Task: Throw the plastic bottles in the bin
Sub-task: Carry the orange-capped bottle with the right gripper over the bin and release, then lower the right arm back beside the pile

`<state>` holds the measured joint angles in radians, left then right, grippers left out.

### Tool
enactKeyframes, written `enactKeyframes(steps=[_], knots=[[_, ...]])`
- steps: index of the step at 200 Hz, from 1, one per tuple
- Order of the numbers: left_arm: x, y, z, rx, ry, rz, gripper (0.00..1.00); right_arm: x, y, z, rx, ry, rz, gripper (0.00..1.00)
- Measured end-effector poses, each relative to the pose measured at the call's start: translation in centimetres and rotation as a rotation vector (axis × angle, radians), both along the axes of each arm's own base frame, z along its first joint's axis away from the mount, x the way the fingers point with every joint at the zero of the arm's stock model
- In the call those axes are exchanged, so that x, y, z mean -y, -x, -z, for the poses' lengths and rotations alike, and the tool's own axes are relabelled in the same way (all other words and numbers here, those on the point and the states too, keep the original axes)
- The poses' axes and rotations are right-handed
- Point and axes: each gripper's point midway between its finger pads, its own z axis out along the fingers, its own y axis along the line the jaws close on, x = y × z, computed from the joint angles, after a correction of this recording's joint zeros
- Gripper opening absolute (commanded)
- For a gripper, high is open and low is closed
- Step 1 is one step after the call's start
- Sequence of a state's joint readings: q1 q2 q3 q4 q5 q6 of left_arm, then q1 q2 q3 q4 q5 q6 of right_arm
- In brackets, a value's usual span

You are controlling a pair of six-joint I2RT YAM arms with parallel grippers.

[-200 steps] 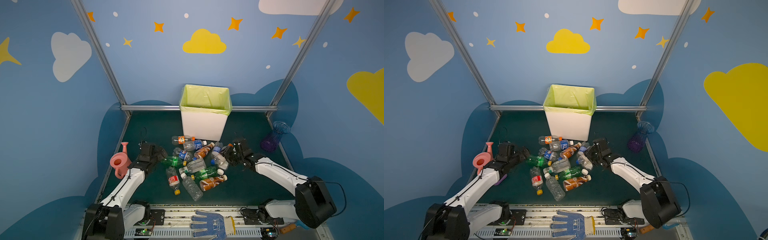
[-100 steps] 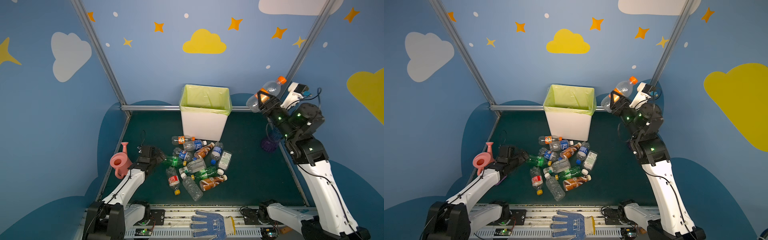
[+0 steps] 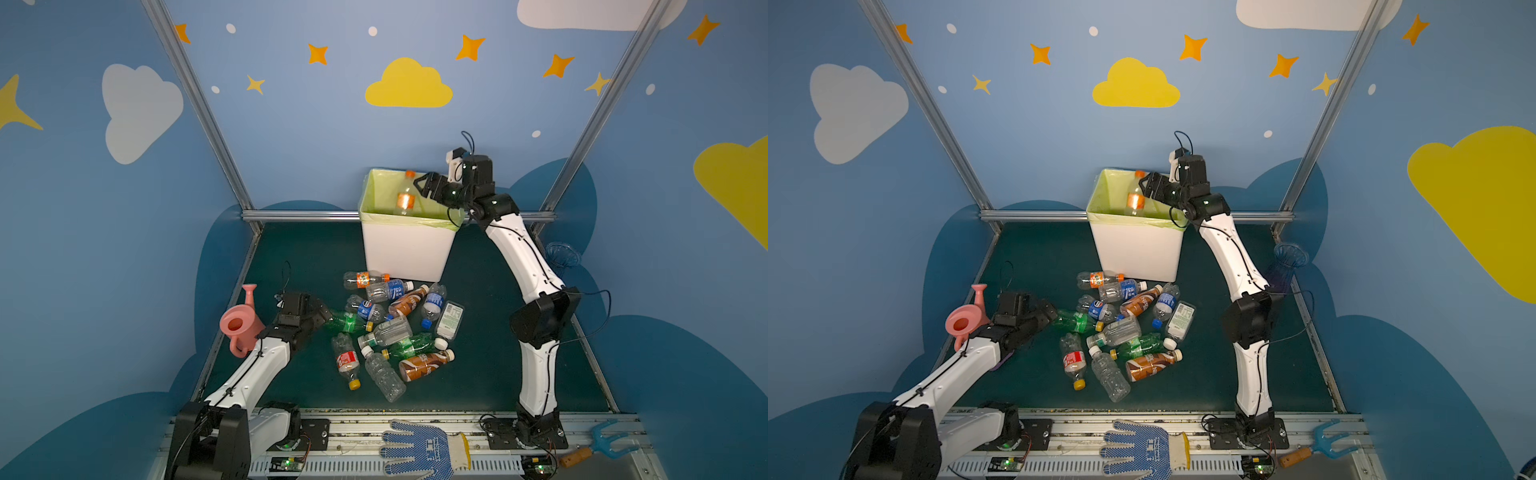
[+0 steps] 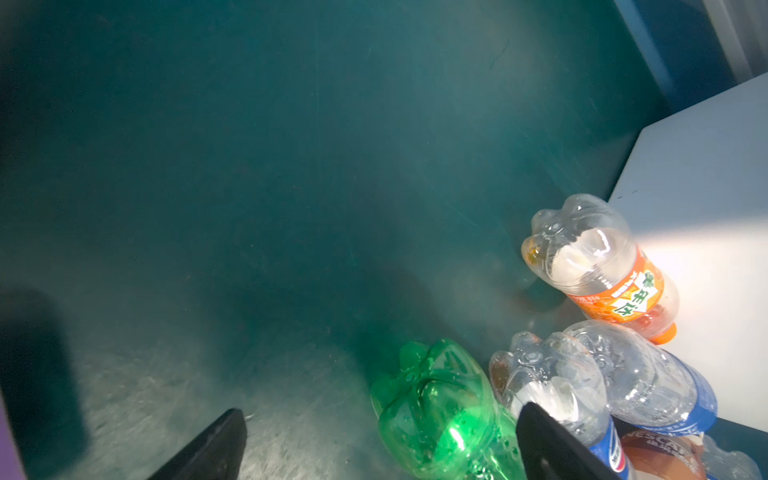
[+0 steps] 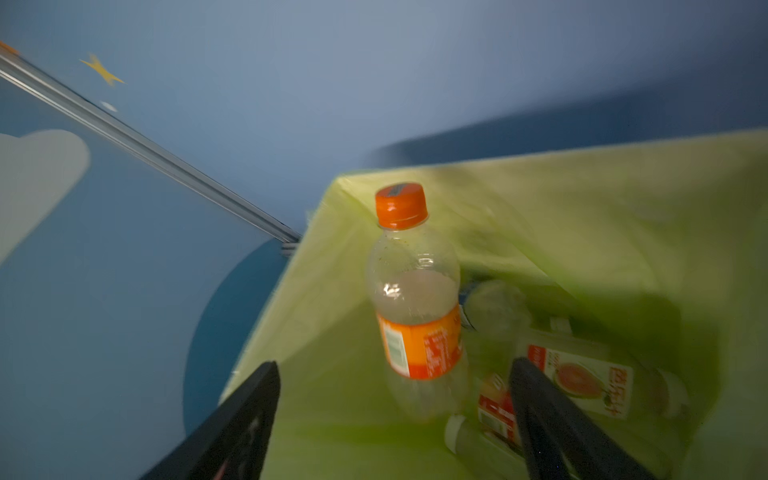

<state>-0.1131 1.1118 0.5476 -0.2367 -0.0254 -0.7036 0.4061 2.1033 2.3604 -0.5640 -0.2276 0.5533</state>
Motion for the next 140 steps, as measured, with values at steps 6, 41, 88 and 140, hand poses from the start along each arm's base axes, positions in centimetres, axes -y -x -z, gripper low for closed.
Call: enactKeyframes(steps=[6, 41, 88, 140], knots=[[0.0, 0.0, -0.1, 0.002, -0.001, -0.001, 1.0, 0.5, 0.2, 0.6, -0.016, 0.017, 0.008, 0.92], [-0.1, 0.1, -1.3, 0.047, 0.0, -0.004, 1.0, 5.4, 6.9, -6.7, 0.127, -0.011, 0.078, 0.93], [0.6, -0.1, -0.9, 0.031, 0.004, 0.052, 1.0, 12.4, 16.3, -15.6, 0.41, -0.133, 0.174, 0.94], [1.8, 0.3, -0.4, -0.001, 0.06, 0.079, 1.0, 15.8, 16.0, 8.5, -0.08, -0.019, 0.313, 0.94]])
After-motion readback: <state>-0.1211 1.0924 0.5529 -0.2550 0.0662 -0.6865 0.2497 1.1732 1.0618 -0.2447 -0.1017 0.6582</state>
